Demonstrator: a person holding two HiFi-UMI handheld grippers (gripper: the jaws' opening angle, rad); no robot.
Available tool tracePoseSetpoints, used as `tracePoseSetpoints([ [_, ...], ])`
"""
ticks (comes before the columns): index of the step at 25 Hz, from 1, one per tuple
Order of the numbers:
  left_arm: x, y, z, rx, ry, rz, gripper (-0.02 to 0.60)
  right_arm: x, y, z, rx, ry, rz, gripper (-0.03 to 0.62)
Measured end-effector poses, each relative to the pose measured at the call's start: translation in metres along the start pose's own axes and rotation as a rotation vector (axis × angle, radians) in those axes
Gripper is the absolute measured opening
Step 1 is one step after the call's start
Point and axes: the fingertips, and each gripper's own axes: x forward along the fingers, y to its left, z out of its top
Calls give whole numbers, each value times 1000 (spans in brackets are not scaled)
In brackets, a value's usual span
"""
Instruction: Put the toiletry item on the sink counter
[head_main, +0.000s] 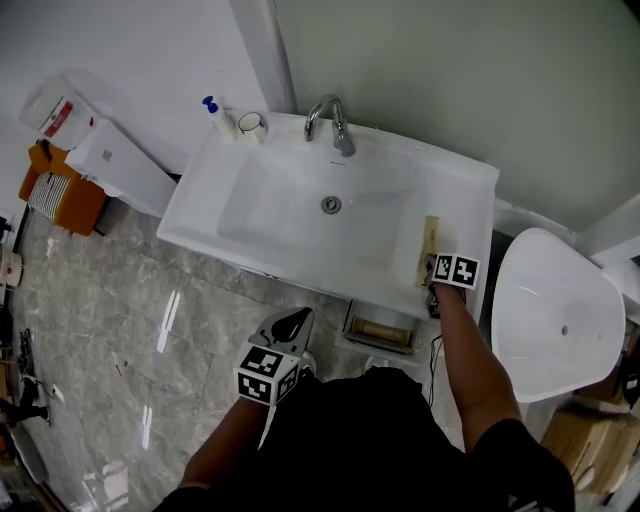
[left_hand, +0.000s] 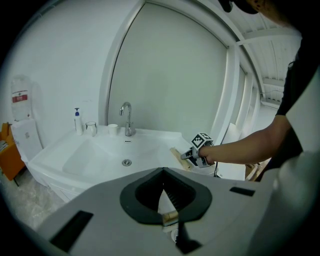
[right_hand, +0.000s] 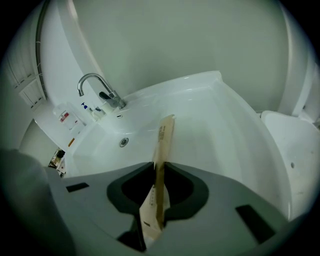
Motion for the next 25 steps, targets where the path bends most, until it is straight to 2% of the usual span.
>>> tracePoseSetpoints([
  [3, 0, 2, 3, 9, -7, -11, 0, -4, 4, 3, 5, -15, 11, 32],
  [12, -2, 1, 5, 46, -10, -87, 0, -39, 16, 2, 18, -96, 10, 16],
  [25, 4, -16, 0, 117, 11, -275, 0, -130, 68, -30, 14, -247, 19, 14],
])
